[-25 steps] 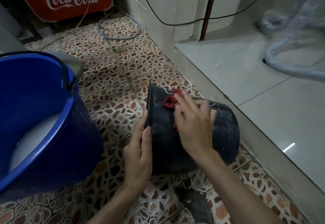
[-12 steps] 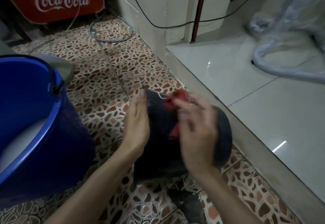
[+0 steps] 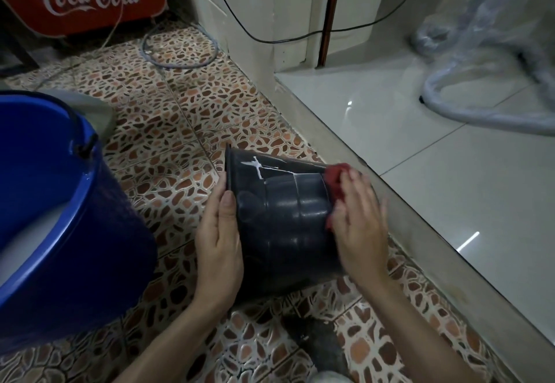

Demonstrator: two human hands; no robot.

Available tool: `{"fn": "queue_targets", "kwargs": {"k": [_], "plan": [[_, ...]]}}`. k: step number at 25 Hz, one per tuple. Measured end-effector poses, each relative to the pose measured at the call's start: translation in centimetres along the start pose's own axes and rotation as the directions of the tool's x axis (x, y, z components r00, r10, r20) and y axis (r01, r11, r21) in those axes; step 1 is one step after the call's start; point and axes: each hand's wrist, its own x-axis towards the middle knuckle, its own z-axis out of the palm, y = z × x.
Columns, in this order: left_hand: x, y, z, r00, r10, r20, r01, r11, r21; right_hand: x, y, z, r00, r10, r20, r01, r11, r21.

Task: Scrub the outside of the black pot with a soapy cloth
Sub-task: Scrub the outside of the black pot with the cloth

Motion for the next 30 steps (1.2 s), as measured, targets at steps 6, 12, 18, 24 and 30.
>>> {"fn": "queue_targets", "kwargs": {"k": [6,12,18,24,30], "plan": [[-0.4,-0.5,0.1,0.998,-0.053,-0.017,0.053,0.998,0.024,-1.0,-2.9,-3.1,0.97,0.168,-0.175,-0.074,0.891,0.448],[-0.8,-0.7,-0.3,1.0,-0.009,0.007,0.009,1.0,-0.005,-0.8,-10.5,0.6,0.913,-0.392,0.114,0.382,0.918,0.102],[-2.3,-0.7,-0.3,0.999,-0.018,-0.03,0.021,0.994,0.108,3.4,-2.3,-0.5,0.994,-0.021,0.105,0.032,0.994,-0.103],[2.6,1.8,0.0,0.969,-0.247,-0.022,0.247,0.96,0.132,0.3,0.2,-3.0,0.972,0.205,-0.113,-0.16,0.935,0.317],[3.5,2.0,1.0,0.975,-0.219,-0.038,0.222,0.972,0.08,-2.7,-8.1,0.0,0.845,-0.533,-0.042,0.53,0.823,0.203]]}}
